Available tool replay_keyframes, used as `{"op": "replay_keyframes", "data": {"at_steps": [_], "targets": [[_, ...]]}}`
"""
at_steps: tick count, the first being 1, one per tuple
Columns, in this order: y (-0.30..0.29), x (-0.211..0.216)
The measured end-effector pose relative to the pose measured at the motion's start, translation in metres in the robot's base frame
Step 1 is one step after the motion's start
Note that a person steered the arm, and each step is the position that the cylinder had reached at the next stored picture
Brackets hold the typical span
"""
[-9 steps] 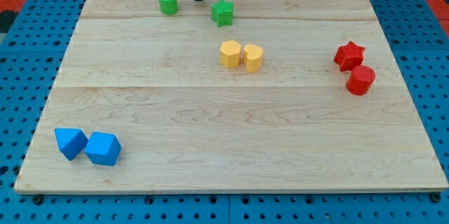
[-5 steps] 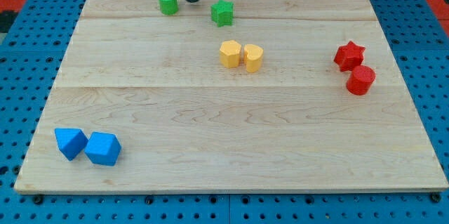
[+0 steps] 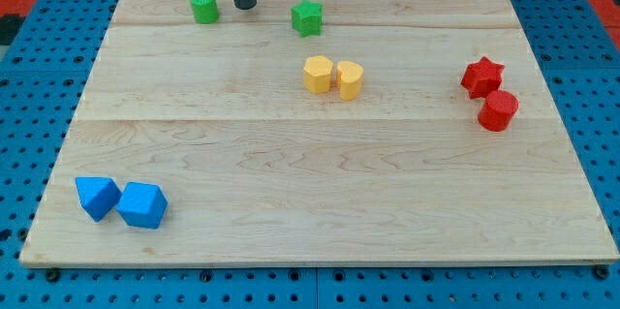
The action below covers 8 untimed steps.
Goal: Move the green circle towards the top left corner
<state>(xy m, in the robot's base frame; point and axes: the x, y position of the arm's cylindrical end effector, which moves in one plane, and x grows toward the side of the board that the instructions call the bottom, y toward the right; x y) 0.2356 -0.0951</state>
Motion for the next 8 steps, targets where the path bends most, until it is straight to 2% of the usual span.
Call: {"op": "replay_keyframes", "data": {"at_steps": [8], "targets": [[-0.070,0.001]]}}
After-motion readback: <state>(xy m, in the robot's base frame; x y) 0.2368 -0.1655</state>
